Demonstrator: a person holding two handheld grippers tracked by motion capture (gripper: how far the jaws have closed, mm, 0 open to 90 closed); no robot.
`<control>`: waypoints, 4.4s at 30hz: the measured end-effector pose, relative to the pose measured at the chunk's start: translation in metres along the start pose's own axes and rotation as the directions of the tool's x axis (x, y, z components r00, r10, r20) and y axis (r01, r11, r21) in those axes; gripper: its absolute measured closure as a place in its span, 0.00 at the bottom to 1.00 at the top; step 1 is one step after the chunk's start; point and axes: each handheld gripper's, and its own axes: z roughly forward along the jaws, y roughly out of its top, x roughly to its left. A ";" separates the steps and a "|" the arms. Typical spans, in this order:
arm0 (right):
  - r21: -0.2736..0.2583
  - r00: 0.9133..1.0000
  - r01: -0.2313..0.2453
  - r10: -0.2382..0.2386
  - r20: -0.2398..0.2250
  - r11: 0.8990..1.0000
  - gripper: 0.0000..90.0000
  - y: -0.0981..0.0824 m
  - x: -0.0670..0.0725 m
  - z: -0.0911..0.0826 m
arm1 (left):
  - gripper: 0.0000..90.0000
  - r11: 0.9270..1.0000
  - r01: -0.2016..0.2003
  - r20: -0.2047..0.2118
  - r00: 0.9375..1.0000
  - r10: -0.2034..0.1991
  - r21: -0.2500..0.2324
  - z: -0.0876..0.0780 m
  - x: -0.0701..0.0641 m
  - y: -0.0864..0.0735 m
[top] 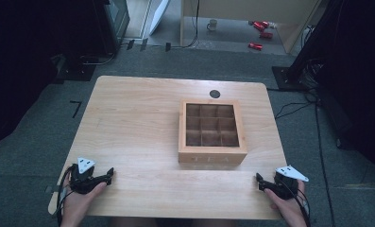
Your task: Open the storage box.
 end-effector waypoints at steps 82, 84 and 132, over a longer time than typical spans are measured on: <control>-0.173 0.963 -0.067 0.018 -0.268 0.983 0.42 0.054 0.063 0.006 | 0.61 0.992 -0.097 0.437 0.891 0.123 -0.081 0.031 -0.197 0.097; -0.169 0.963 -0.062 0.015 -0.269 0.984 0.42 0.053 0.065 0.007 | 0.63 0.991 -0.094 0.439 0.890 0.125 -0.092 0.029 -0.196 0.098; -0.242 0.952 -0.094 0.016 -0.305 0.966 0.45 0.050 0.061 0.008 | 0.62 0.988 -0.110 0.447 0.882 0.148 -0.111 0.025 -0.195 0.105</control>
